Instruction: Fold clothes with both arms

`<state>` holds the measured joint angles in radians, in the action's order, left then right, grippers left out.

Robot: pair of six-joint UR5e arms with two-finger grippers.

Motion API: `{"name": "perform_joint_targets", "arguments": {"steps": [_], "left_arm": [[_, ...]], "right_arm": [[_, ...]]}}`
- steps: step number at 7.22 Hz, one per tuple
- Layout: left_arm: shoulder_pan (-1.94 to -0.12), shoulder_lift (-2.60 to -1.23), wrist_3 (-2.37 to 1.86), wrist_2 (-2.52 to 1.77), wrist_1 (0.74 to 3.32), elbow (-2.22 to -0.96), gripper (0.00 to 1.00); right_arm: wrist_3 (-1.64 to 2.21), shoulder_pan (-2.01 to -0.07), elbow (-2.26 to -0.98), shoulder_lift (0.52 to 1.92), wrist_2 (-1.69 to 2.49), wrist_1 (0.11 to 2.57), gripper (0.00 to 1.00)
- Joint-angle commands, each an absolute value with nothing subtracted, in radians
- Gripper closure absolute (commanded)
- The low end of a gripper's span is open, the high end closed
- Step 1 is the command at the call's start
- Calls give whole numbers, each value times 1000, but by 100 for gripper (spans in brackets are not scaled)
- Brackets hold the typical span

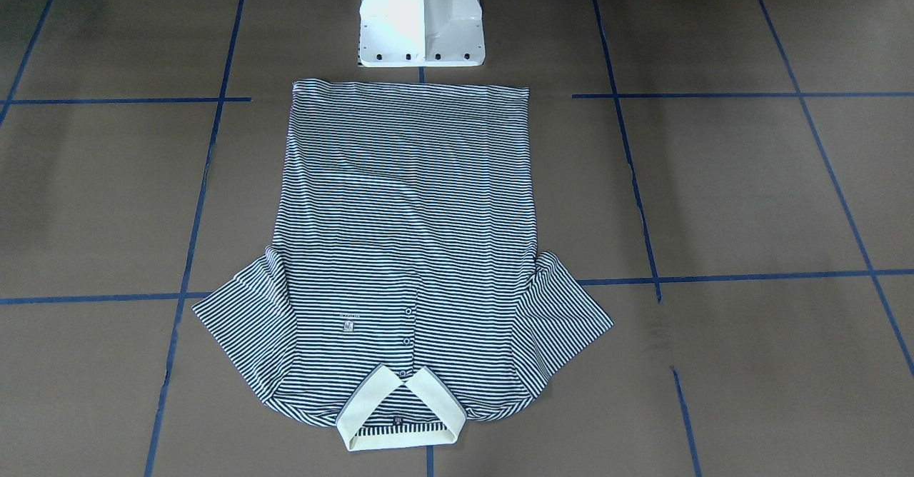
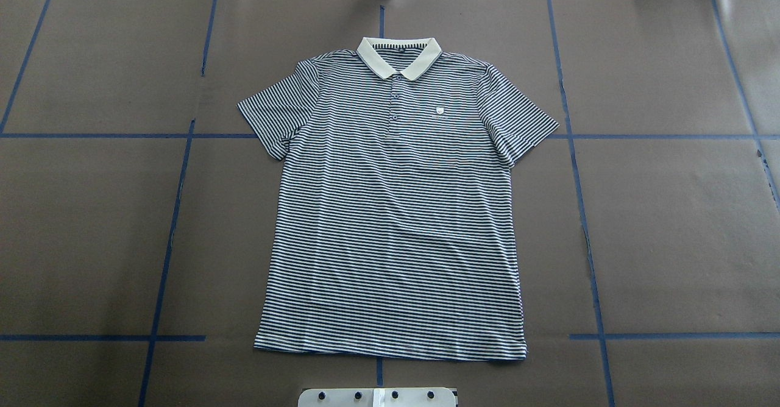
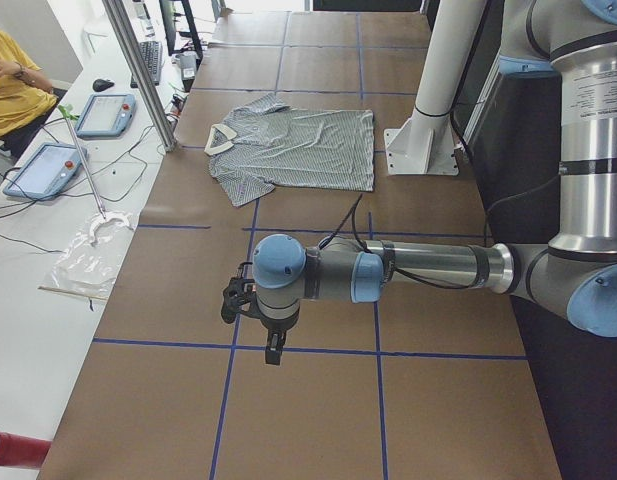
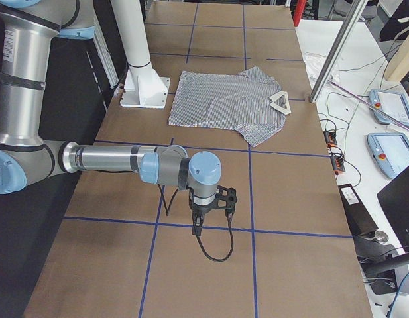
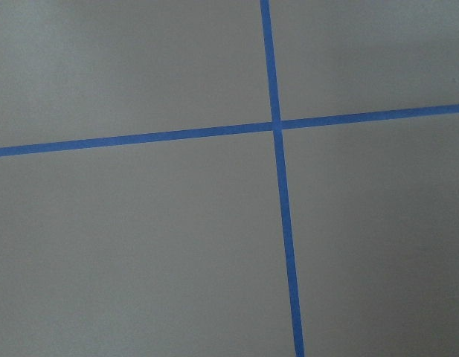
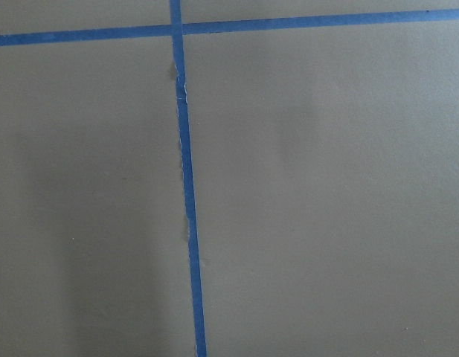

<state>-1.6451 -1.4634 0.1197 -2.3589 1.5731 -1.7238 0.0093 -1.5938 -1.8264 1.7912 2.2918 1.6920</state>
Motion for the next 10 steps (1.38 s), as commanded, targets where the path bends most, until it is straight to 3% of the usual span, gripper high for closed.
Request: {"name": "perform_joint_targets", "arguments": {"steps": [1, 4, 7, 10], "left_arm": [[-1644, -1456, 123, -2359, 1603, -1758, 0], [-1634, -1451, 117, -2352, 1679, -1756, 0], [-1634, -1532, 109, -2353, 2193, -1689, 0], [-1632, -1545, 67, -2393, 2270, -1667, 0]], "right_arm": [[11, -1594, -1856, 1790, 2293, 1692, 0], [14, -1592, -1908, 1752, 2318, 1690, 0], [15, -1592, -1902, 1591, 2318, 1660, 0], [50, -1588, -1850, 1595, 2421, 1396, 0]]}}
